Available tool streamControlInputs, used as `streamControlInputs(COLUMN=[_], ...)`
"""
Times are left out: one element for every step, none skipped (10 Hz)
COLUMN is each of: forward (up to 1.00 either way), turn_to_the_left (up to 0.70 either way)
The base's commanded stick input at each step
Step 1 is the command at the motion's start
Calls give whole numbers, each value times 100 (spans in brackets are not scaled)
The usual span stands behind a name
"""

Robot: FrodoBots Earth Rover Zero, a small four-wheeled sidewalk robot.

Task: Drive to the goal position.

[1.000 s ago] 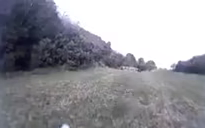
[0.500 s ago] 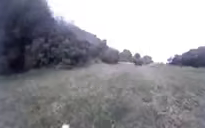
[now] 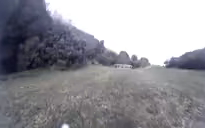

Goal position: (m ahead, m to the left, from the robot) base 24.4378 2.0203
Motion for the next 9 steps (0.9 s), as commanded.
streamControlInputs(forward=[70,70,70,70,70,70,70,70,70], turn_to_the_left=[-9,-2,-6,-10,-23,-23,-23,-23,-23])
